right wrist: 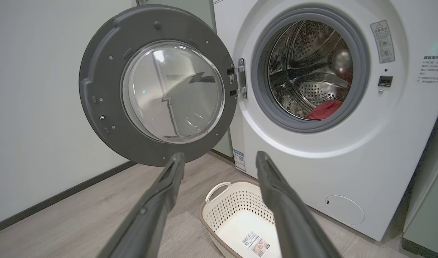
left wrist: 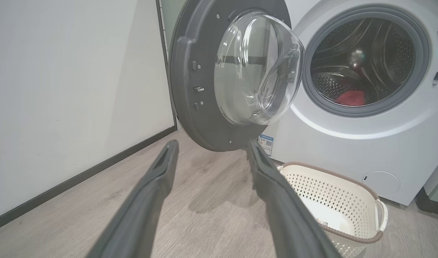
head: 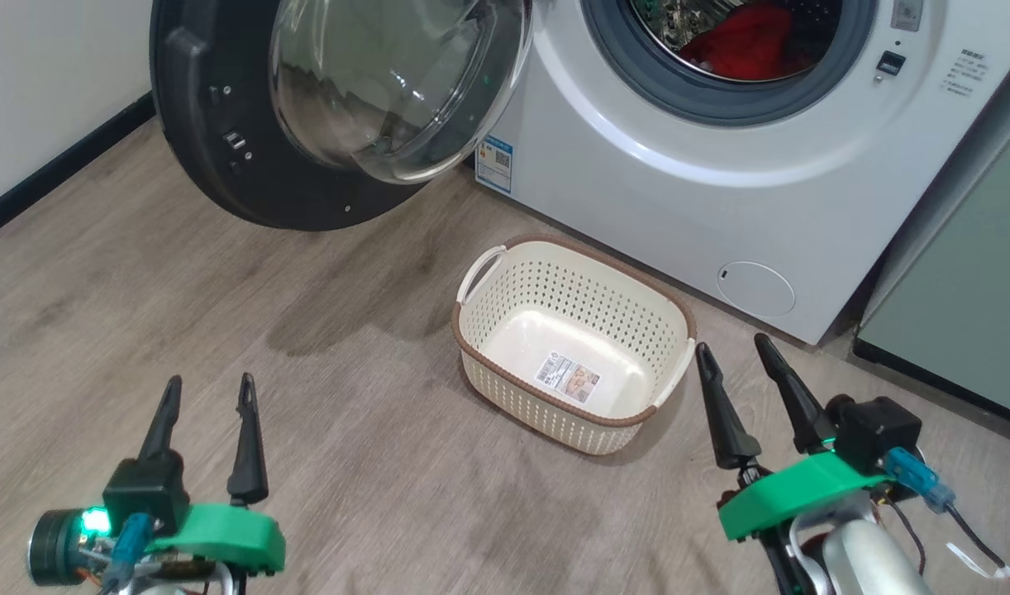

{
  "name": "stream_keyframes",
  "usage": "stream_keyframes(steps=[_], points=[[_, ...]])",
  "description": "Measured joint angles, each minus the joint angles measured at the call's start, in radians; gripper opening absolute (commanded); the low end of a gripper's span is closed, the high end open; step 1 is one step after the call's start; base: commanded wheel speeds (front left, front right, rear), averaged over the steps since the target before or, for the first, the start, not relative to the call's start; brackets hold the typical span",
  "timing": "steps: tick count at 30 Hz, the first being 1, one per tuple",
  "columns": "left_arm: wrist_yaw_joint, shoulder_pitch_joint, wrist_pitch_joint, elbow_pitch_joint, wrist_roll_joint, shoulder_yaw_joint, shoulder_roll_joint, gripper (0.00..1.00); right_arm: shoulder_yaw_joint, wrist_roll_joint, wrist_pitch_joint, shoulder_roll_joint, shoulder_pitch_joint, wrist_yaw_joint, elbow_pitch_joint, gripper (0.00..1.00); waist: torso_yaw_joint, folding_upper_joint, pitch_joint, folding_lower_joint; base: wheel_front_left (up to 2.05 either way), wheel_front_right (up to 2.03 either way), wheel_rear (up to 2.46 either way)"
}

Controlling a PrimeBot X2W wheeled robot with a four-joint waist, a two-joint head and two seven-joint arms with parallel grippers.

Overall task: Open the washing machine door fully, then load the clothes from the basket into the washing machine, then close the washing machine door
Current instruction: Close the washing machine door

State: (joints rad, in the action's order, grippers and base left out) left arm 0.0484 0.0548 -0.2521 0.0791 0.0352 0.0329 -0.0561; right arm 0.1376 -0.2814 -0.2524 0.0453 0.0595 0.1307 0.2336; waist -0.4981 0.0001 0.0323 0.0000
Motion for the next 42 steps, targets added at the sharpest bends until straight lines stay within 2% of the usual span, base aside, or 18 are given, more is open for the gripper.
stream_keyframes(steps=[23,42], points=[[0.018,0.010,0.000,-0.028,0.010,0.010,0.003,1.00,0.057,0.000,0.000,0.000,0.034,0.000,0.027,1.00,-0.006,0.0000,-0.008,0.0000,0.00,0.00,0.00],[0.027,0.010,0.000,-0.029,0.018,0.012,0.004,1.00,0.054,0.017,0.000,0.000,0.034,0.000,0.030,1.00,-0.005,0.0000,-0.007,0.0000,0.00,0.00,0.00]])
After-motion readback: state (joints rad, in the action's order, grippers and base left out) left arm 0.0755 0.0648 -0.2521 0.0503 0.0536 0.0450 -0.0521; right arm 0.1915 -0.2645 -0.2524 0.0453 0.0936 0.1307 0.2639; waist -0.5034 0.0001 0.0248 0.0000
